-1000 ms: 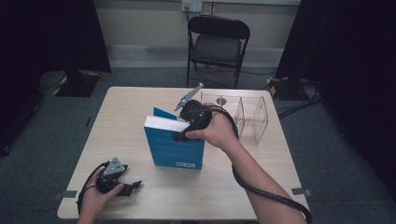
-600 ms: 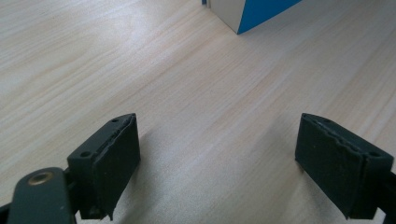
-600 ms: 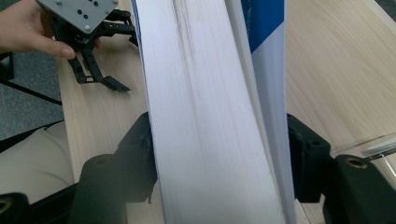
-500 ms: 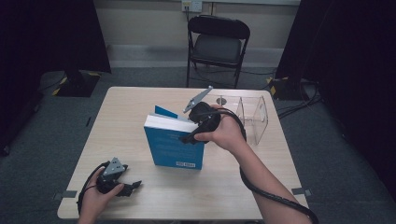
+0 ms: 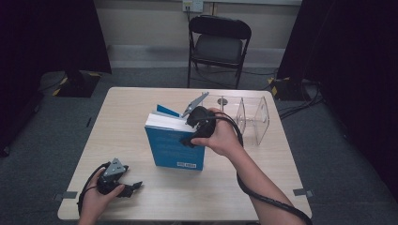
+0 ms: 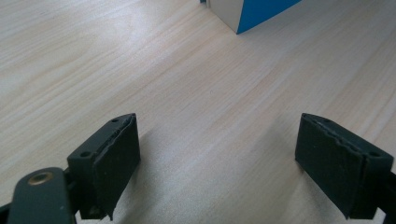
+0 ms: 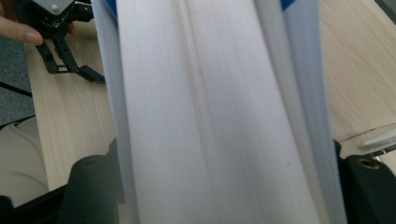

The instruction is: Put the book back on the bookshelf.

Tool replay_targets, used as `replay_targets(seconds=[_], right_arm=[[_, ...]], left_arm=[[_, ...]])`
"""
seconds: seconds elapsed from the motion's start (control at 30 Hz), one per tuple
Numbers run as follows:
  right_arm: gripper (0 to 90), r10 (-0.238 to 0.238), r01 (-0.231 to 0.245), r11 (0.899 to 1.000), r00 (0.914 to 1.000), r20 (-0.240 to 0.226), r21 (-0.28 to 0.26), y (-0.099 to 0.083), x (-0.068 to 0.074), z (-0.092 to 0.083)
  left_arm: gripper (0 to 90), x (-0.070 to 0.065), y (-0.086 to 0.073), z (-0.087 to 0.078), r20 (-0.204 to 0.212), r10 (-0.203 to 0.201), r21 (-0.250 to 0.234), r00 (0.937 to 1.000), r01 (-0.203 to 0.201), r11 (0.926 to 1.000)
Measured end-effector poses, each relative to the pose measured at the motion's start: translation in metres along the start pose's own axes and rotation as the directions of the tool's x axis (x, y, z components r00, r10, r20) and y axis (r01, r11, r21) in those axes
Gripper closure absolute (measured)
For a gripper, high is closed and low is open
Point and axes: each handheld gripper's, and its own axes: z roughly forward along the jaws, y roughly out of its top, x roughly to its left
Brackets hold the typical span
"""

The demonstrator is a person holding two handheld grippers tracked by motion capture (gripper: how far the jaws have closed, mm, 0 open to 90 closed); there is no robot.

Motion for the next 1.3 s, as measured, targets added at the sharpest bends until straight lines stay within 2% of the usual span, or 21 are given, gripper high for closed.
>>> replay_targets(seconds=[0.17,0.3,0.43,0.6,0.73,0.93,0.97,1.0,1.07,1.13,1.3], right_arm=[[34.7,-0.014,0.014,1.000,0.9999,0.004,-0.023,-0.001,-0.002,0.001],[39.8,-0.038,0.038,0.999,0.9993,0.000,0.026,0.002,0.002,0.001],[43.1,-0.068,0.068,0.997,0.9976,-0.012,0.031,0.003,0.003,0.001],[43.6,-0.045,0.045,0.999,0.9990,-0.003,0.028,0.002,0.003,0.001],[45.1,-0.063,0.063,0.998,0.9980,-0.011,0.012,0.002,0.000,0.002],[48.5,-0.085,0.085,0.996,0.9963,-0.014,0.022,0.003,0.003,0.001],[50.9,-0.079,0.080,0.997,0.9968,-0.013,0.023,0.003,0.004,0.001],[59.2,-0.077,0.078,0.997,0.9956,-0.053,0.013,0.003,0.003,0.001],[59.6,-0.052,0.052,0.998,0.9980,-0.037,0.018,0.002,0.006,0.000],[59.9,-0.063,0.064,0.998,0.9973,-0.037,0.012,0.002,0.006,0.000],[60.8,-0.052,0.053,0.999,0.9982,-0.030,0.012,0.001,0.010,-0.001]], left_arm=[[13.6,0.000,0.000,0.000,-0.001,-0.003,-0.002,1.0000,0.003,1.0000],[13.6,0.000,0.000,0.001,0.002,-0.005,-0.009,1.0000,0.005,0.9999],[13.6,0.000,0.000,0.001,0.003,-0.004,-0.012,1.0000,0.004,0.9999],[13.6,0.000,0.000,0.001,0.003,-0.004,-0.011,1.0000,0.004,0.9999],[13.5,0.000,0.000,0.001,0.003,-0.004,-0.012,1.0000,0.004,0.9999],[13.5,0.000,0.000,0.001,0.003,-0.004,-0.012,1.0000,0.004,0.9999],[13.6,0.000,0.000,0.001,0.003,-0.004,-0.012,1.0000,0.004,0.9999],[13.5,0.000,0.000,0.001,0.003,-0.004,-0.011,1.0000,0.004,0.9999],[13.6,0.000,0.000,0.001,0.004,-0.001,-0.010,1.0000,0.001,1.0000],[13.5,0.000,0.000,0.001,0.004,-0.001,-0.010,1.0000,0.001,1.0000],[13.5,0.000,0.000,0.001,0.003,-0.005,-0.011,1.0000,0.005,0.9999]])
